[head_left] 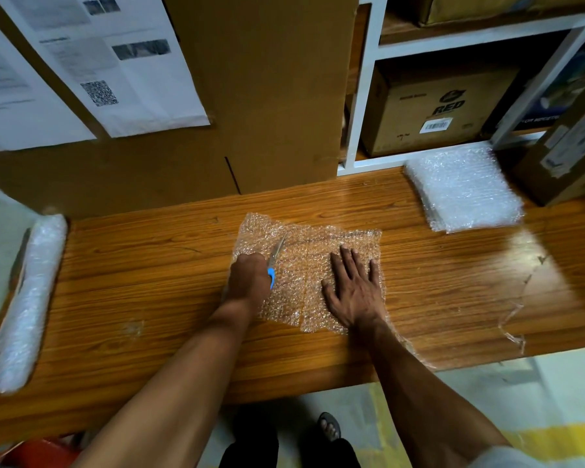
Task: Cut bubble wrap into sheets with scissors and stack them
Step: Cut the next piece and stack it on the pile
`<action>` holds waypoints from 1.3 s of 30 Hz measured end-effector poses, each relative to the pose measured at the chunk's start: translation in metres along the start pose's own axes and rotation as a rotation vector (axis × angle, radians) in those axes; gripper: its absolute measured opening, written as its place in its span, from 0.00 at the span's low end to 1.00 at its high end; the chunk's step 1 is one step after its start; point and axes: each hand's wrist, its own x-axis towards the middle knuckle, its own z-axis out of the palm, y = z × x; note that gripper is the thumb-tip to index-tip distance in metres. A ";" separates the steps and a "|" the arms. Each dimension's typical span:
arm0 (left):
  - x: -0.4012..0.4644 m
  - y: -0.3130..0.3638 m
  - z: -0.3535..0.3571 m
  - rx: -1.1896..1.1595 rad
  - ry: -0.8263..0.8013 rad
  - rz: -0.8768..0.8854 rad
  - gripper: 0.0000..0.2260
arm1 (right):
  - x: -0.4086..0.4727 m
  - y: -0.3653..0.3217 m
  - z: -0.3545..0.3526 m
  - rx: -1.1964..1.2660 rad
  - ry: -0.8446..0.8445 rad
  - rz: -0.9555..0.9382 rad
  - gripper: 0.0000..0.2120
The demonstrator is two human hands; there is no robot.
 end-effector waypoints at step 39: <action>0.000 0.102 -0.004 -1.236 -0.235 -0.025 0.23 | 0.009 0.084 -0.102 1.458 0.058 0.479 0.18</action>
